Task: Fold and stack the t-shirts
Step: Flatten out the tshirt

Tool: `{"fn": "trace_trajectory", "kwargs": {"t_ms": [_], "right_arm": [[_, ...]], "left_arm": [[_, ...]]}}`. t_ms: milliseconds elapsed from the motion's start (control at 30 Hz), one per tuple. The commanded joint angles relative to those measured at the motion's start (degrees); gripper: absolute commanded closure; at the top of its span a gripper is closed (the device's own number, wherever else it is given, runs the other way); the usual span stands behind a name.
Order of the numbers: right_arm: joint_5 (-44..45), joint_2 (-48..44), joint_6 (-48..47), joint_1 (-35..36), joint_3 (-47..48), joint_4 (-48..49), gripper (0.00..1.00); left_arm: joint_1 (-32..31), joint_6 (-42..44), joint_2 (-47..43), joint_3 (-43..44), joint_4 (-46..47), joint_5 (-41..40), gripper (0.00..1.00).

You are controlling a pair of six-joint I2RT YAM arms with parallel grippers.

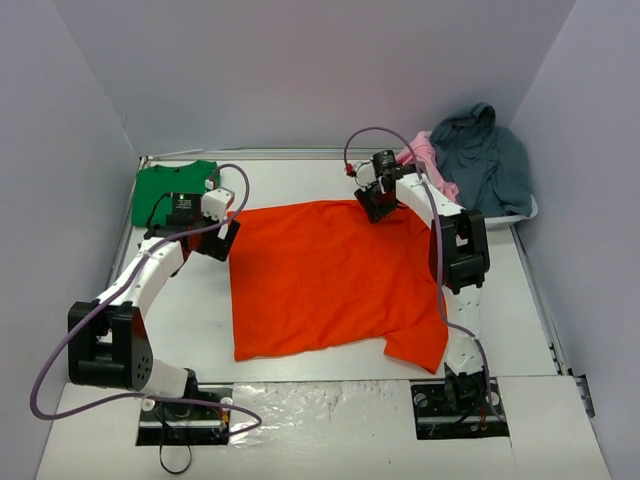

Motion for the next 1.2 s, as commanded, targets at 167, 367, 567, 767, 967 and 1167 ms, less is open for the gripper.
{"fn": "trace_trajectory", "kwargs": {"t_ms": [167, 367, 567, 767, 967, 1167], "right_arm": [[1.4, 4.5, -0.1, 1.9, 7.3, -1.9, 0.66], [3.5, 7.8, -0.1, 2.9, 10.4, -1.9, 0.69], [4.7, 8.4, 0.3, 2.8, 11.7, -1.9, 0.97], [6.6, 5.5, -0.4, 2.7, 10.3, -1.9, 0.99], [10.2, 3.0, -1.5, 2.8, 9.3, -1.7, 1.0], [14.8, 2.1, -3.2, 2.4, 13.7, -1.5, 1.0]], "left_arm": [[0.6, -0.2, 1.0, -0.1, 0.6, 0.3, 0.06], [0.6, 0.1, 1.8, -0.2, 0.7, 0.3, 0.06], [0.6, 0.2, 2.1, -0.3, 0.6, 0.4, 0.06], [0.6, 0.4, 1.8, -0.3, 0.2, 0.9, 0.06], [0.6, 0.5, 1.5, -0.2, -0.3, 1.5, 0.06], [0.6, 0.4, 1.9, 0.2, -0.7, 2.3, 0.06]]}}
